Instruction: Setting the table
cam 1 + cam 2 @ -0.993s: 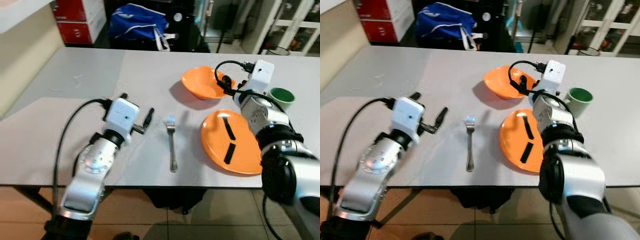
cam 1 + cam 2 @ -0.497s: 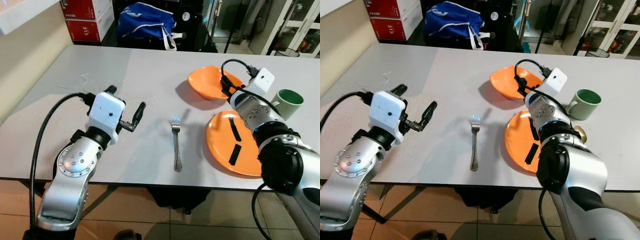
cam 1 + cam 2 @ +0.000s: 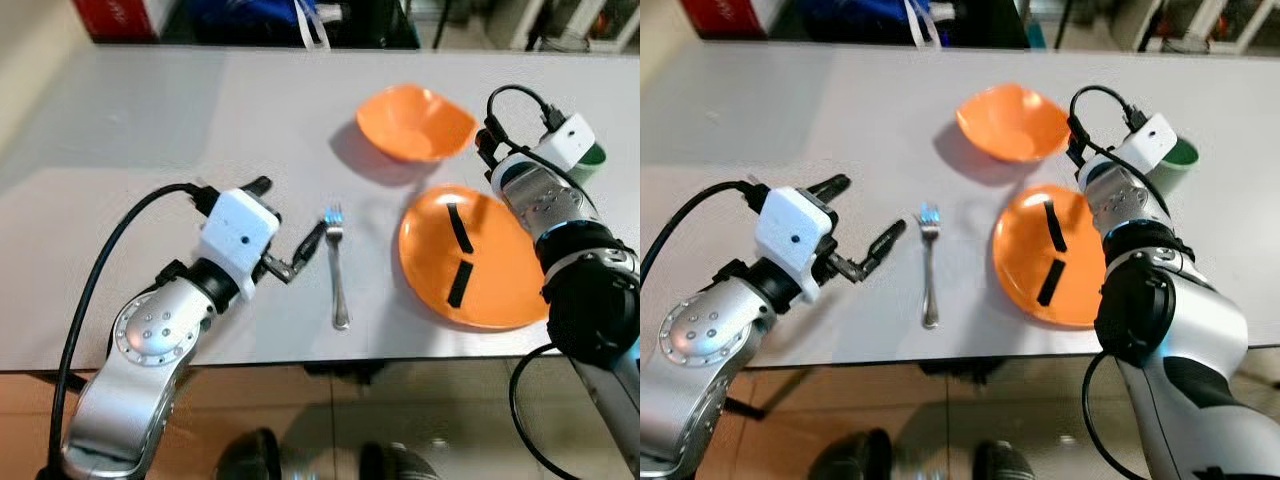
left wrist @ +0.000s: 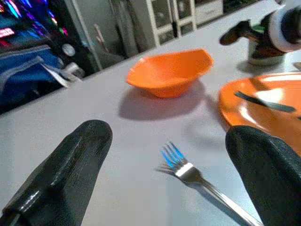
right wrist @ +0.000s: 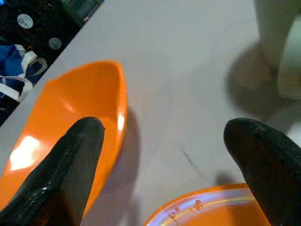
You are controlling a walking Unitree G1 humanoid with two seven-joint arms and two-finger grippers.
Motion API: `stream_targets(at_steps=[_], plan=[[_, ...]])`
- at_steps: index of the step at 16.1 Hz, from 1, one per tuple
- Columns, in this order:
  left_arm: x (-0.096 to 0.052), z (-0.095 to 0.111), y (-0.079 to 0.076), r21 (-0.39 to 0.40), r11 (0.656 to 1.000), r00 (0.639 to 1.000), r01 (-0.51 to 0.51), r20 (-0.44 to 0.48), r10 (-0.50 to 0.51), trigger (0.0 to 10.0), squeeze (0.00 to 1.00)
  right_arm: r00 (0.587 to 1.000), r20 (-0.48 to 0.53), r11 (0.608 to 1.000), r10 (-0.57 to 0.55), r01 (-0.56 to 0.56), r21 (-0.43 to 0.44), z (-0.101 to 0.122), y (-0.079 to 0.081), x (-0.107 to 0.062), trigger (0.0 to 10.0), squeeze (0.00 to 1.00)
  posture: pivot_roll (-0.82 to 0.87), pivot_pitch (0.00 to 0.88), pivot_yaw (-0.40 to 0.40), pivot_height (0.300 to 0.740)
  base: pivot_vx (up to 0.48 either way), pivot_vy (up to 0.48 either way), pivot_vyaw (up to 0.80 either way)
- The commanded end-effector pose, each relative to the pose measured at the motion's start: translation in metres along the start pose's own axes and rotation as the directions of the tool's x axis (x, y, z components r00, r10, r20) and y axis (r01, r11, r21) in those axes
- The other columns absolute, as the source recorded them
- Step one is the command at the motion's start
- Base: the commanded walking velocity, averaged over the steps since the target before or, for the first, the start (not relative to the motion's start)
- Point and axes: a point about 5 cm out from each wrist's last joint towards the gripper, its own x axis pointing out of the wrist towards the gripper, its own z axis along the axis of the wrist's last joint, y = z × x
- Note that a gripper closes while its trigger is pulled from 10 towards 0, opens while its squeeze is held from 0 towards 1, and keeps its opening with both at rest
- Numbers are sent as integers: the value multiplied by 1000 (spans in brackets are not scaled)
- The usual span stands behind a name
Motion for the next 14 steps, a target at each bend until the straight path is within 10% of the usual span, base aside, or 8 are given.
stream_targets(at_steps=[1,14], plan=[[-4,4,-6,-5,999,999,40,-2,-40,10000,0,999,-24,997,42,-40,63,2,9,0,10000,0,88,301,-44,740,0,0,0],[-10,9,-13,-30,999,999,38,-36,-39,10000,0,968,53,945,244,-249,213,7,31,-2,10000,0,100,293,-92,740,0,0,0]])
